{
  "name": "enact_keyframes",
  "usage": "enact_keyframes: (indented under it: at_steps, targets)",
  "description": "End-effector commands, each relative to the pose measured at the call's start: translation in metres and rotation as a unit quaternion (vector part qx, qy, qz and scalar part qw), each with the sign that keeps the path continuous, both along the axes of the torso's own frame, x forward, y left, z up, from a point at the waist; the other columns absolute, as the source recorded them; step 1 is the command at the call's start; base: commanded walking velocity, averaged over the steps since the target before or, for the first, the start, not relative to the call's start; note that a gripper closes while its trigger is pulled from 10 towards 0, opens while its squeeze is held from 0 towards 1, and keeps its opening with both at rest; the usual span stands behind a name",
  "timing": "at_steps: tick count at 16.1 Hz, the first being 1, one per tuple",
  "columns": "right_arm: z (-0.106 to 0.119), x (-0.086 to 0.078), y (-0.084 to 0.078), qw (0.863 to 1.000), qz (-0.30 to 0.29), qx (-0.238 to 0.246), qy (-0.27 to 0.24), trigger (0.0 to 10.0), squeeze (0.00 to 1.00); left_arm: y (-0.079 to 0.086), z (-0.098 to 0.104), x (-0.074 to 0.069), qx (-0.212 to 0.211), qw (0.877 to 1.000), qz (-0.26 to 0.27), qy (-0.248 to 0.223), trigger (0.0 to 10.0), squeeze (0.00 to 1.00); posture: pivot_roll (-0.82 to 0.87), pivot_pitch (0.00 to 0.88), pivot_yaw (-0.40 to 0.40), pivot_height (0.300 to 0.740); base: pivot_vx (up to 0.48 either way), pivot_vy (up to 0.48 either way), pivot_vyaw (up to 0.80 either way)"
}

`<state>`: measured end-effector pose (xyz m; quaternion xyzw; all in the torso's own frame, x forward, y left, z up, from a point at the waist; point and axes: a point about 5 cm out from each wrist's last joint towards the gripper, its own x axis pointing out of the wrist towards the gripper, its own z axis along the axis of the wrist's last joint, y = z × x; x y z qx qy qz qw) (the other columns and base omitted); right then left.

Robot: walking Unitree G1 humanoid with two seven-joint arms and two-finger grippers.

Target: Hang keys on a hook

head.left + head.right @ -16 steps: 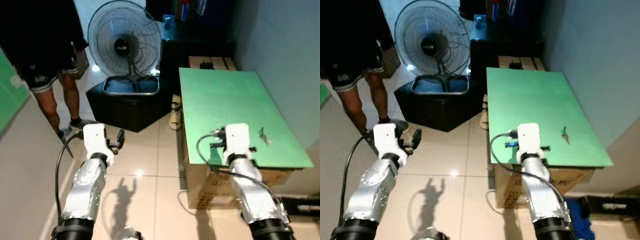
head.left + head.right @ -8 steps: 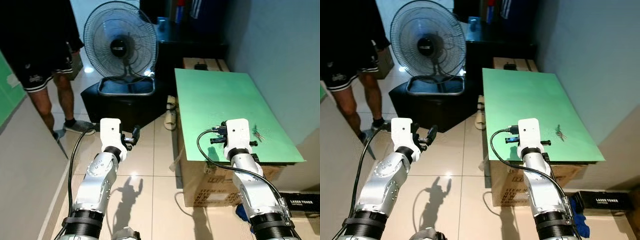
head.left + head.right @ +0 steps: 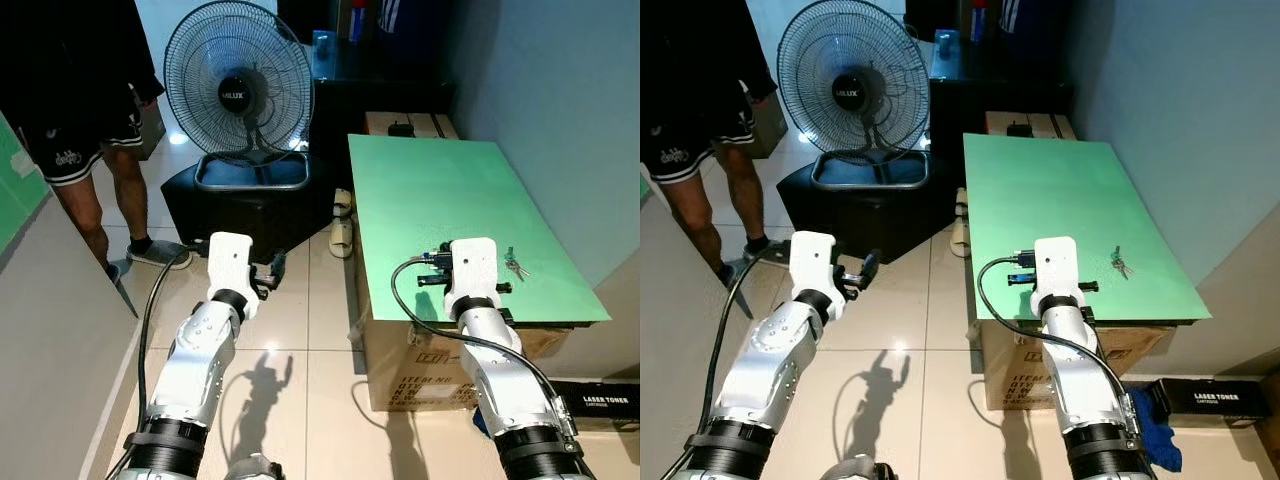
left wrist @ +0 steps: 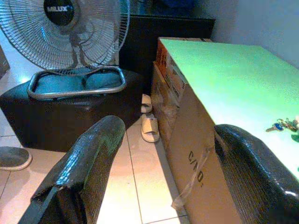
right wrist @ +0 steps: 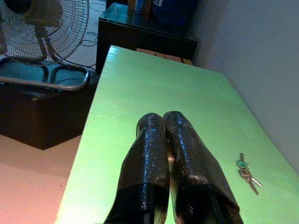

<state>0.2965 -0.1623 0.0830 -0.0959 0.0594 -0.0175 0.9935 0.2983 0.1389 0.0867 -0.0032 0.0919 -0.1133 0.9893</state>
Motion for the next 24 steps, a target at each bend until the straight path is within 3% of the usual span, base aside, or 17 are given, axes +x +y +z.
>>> enact_keyframes:
  at_steps: [1, 11, 18, 24]
  targets:
    - [0.006, 0.003, -0.003, 1.000, -0.005, 0.005, -0.012, 10.0, 0.00, -0.003, 0.006, 0.001, 0.008, 1.000, -0.010, -0.009, 10.0, 0.00, -0.01, 0.000, 0.011, 0.740, 0.000, 0.000, 0.00]
    - [0.006, 0.003, 0.004, 1.000, 0.008, 0.000, -0.027, 10.0, 0.00, -0.008, 0.012, 0.006, 0.026, 0.999, -0.017, -0.022, 10.0, 0.00, -0.01, 0.000, 0.020, 0.740, 0.000, 0.000, 0.00]
    - [-0.001, 0.001, 0.006, 1.000, 0.015, -0.005, -0.017, 10.0, 0.00, -0.014, 0.013, 0.008, 0.023, 0.999, -0.022, -0.027, 10.0, 0.00, -0.01, 0.000, 0.006, 0.740, 0.000, 0.000, 0.50]
    - [-0.001, -0.002, 0.006, 1.000, 0.015, 0.020, -0.020, 10.0, 0.00, -0.013, 0.015, 0.010, 0.029, 0.999, -0.015, -0.032, 10.0, 0.00, -0.01, 0.000, 0.006, 0.740, 0.000, 0.000, 0.48]
